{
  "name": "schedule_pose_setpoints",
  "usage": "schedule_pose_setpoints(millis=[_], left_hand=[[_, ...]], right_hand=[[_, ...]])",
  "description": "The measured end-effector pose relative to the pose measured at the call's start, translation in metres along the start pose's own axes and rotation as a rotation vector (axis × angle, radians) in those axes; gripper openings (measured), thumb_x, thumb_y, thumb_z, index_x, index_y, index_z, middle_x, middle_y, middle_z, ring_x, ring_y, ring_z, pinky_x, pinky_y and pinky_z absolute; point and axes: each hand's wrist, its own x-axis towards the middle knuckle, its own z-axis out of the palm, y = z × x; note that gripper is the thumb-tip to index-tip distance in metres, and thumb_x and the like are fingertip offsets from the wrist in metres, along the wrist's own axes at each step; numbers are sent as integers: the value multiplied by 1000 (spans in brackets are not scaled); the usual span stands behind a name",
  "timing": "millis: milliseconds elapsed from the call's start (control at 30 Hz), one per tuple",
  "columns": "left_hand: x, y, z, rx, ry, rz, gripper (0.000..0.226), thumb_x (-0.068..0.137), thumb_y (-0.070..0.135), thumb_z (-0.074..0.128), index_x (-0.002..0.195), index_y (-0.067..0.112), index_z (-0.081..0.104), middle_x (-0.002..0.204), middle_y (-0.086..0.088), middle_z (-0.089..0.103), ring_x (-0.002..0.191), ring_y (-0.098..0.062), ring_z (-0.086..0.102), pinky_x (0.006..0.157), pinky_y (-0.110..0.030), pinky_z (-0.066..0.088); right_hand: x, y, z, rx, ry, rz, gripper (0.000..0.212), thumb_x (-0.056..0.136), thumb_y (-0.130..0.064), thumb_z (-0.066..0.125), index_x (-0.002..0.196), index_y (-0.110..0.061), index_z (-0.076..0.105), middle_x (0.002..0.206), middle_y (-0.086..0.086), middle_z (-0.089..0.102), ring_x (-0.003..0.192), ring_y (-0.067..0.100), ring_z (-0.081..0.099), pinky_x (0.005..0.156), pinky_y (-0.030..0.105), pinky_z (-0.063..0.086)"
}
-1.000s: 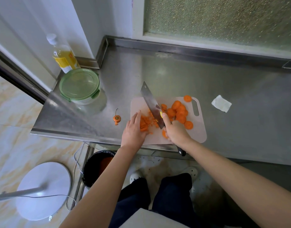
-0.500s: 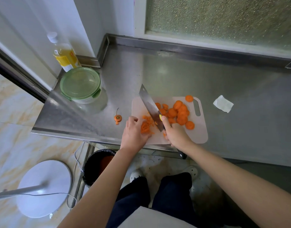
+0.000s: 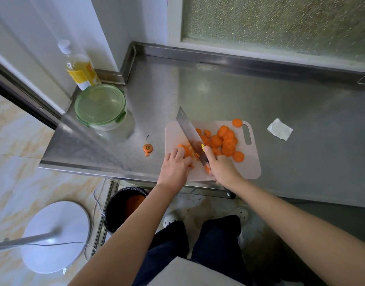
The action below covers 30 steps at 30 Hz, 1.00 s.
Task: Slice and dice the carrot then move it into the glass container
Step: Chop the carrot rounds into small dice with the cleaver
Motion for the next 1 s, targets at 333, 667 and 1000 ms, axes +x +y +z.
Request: schedule_pose_setpoints(millis=[333, 667, 1000], left_hand=[[-2, 1, -2, -37, 130, -194, 32, 58, 0, 81, 77, 13, 59, 80, -7, 52, 72, -24, 45, 63, -33, 41], [-5, -7, -11, -81, 61, -62, 36, 54, 39, 86, 67, 16, 62, 79, -5, 52, 73, -29, 51, 65, -35, 41], [-3, 9, -6, 139, 30, -62, 28, 56, 34, 83, 57, 19, 59, 72, 1, 57, 72, -21, 54, 65, -30, 36]], right_hand=[[-2, -5, 0, 56, -1, 6, 66, 96, -59, 28, 52, -13, 42, 42, -3, 41, 43, 17, 40, 51, 28, 33], [0, -1, 1, 45, -11, -17, 67, 95, -60, 29, 55, -10, 46, 49, 2, 43, 50, 19, 41, 52, 28, 32], [-4, -4, -1, 48, -6, -27, 65, 96, -60, 28, 56, -11, 45, 45, -1, 40, 47, 18, 40, 53, 30, 33]])
